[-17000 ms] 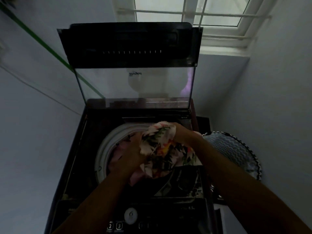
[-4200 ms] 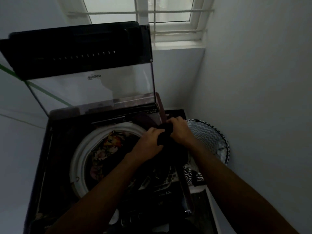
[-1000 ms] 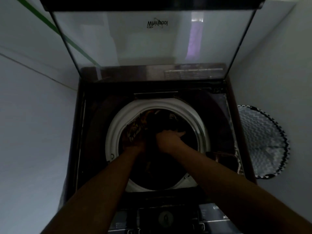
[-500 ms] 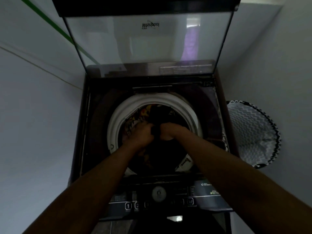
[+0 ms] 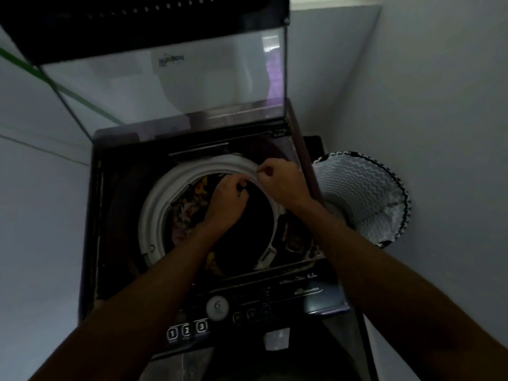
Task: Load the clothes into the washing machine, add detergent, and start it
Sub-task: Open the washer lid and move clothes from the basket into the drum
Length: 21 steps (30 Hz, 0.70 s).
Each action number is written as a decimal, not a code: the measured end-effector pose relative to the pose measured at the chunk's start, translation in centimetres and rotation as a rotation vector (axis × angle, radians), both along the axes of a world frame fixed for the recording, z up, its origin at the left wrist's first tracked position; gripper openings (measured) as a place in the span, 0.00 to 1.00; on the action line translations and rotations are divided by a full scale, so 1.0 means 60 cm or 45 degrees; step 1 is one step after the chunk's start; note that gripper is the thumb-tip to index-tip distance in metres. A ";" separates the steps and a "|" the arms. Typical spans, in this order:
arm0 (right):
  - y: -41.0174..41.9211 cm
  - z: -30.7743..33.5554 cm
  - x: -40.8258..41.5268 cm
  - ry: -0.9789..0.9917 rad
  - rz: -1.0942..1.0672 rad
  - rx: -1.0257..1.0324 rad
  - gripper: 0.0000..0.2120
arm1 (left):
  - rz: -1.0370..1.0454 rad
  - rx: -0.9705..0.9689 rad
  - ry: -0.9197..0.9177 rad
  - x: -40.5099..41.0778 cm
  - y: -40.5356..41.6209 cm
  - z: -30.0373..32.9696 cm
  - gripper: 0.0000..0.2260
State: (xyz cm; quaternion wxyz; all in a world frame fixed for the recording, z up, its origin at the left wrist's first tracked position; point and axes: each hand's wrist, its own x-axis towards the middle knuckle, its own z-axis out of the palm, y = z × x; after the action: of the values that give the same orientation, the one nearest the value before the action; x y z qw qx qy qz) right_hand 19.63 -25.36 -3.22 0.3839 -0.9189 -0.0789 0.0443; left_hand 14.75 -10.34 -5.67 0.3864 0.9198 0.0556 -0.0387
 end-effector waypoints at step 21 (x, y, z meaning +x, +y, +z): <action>-0.411 -0.158 0.060 0.512 -0.437 -0.031 0.11 | -0.608 0.142 -0.012 0.173 -0.390 -0.043 0.12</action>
State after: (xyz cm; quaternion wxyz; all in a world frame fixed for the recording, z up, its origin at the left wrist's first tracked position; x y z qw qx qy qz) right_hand 23.22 -49.99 -12.68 0.3828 -0.8961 0.1564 0.1612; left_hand 25.16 -33.74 -8.24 0.3151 0.9270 -0.1633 -0.1215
